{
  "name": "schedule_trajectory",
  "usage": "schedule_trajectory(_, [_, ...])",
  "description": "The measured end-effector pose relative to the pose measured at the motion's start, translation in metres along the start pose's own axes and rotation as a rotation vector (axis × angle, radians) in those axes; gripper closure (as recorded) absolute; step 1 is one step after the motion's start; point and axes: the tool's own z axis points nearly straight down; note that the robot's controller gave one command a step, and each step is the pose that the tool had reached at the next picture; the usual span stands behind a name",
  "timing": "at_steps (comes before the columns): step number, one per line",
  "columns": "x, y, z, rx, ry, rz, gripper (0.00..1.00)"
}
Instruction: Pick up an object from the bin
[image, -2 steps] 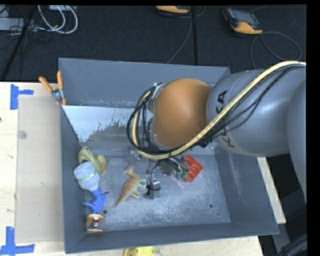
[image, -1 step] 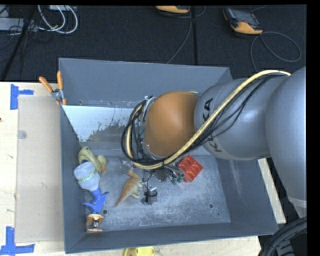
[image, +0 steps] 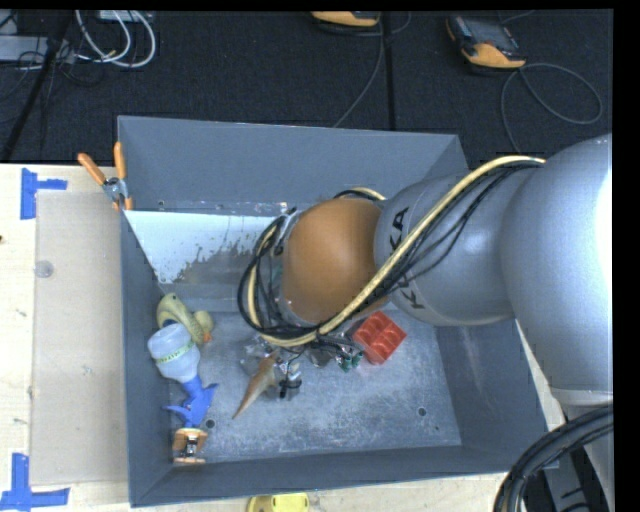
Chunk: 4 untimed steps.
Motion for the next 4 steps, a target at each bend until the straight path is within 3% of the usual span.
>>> schedule_trajectory(1, [0.000,0.000,0.000,0.000,0.000,0.001,1.00])
schedule_trajectory(2, [-0.011,0.006,-0.064,-0.001,0.000,-0.014,1.00])
schedule_trajectory(3, [-0.011,0.006,-0.064,-0.001,0.000,-0.013,1.00])
schedule_trajectory(4, [-0.013,0.017,-0.158,-0.002,-0.001,-0.040,1.00])
